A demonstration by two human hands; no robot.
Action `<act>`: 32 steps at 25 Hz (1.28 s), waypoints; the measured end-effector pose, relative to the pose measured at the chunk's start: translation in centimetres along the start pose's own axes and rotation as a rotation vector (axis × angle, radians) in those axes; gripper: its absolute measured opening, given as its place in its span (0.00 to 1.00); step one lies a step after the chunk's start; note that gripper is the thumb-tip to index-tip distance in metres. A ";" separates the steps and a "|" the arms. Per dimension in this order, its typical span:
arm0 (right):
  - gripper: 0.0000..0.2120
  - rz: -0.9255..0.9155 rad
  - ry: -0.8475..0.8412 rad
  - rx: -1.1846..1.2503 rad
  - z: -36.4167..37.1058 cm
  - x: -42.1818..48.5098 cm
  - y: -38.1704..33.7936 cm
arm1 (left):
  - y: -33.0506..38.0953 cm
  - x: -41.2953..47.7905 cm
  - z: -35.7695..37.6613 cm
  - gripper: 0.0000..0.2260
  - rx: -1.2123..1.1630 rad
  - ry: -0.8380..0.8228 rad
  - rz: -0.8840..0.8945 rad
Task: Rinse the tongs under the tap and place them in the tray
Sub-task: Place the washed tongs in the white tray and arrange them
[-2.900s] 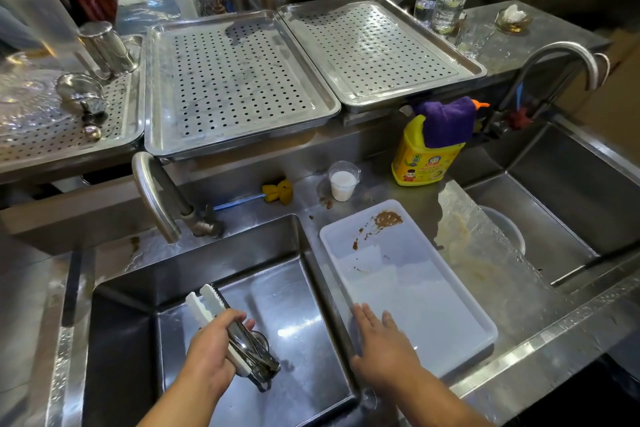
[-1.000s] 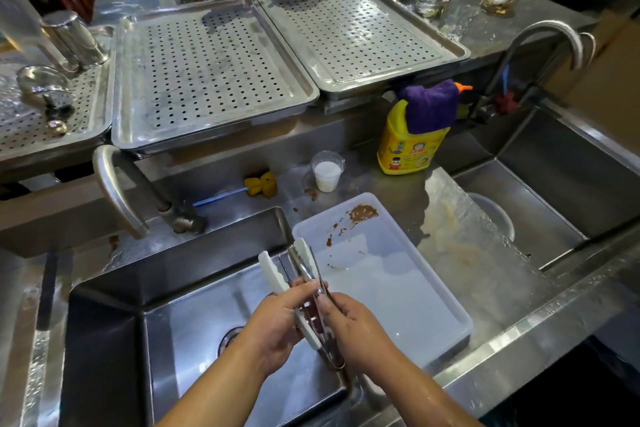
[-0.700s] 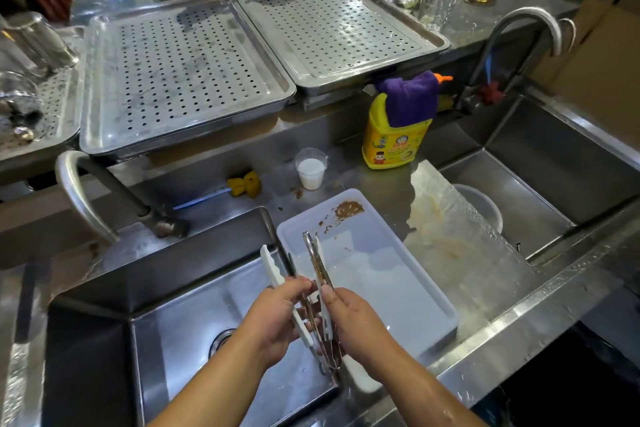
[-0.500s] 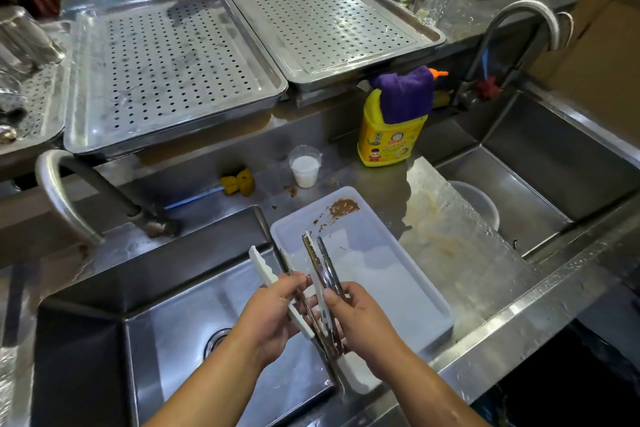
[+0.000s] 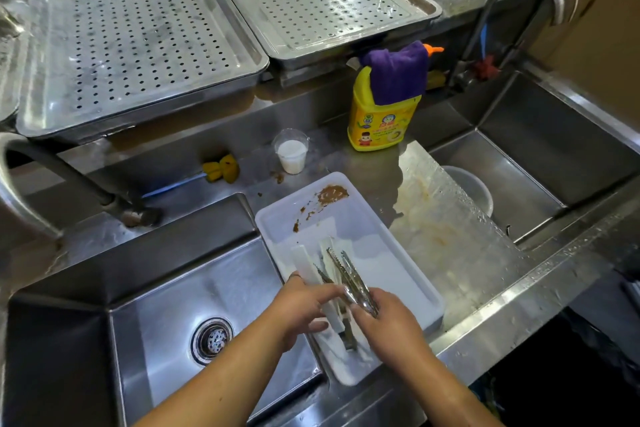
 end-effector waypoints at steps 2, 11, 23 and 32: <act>0.14 -0.038 0.069 -0.083 -0.9 -0.1 0.4 | 0.2 0.3 -0.4 0.21 0.086 0.077 0.056; 0.23 -0.073 0.188 -0.371 -2.7 0.1 1.6 | -1.5 1.1 -2.5 0.22 0.108 0.208 -0.072; 0.16 -0.273 0.125 -0.415 -0.4 0.1 0.5 | -1.0 1.2 -5.1 0.19 0.060 0.317 0.080; 0.20 -0.204 0.123 -0.393 -0.9 0.6 1.1 | 0.0 0.8 -7.4 0.17 0.112 0.487 0.142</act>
Point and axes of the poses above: each hand's wrist, its own x-axis towards the middle knuckle, its own z-axis out of the palm, y = z × x, the point moved 6 cm from there along x, towards the middle knuckle, and after that the axes turned 2 degrees about x, right-handed, at the moved point
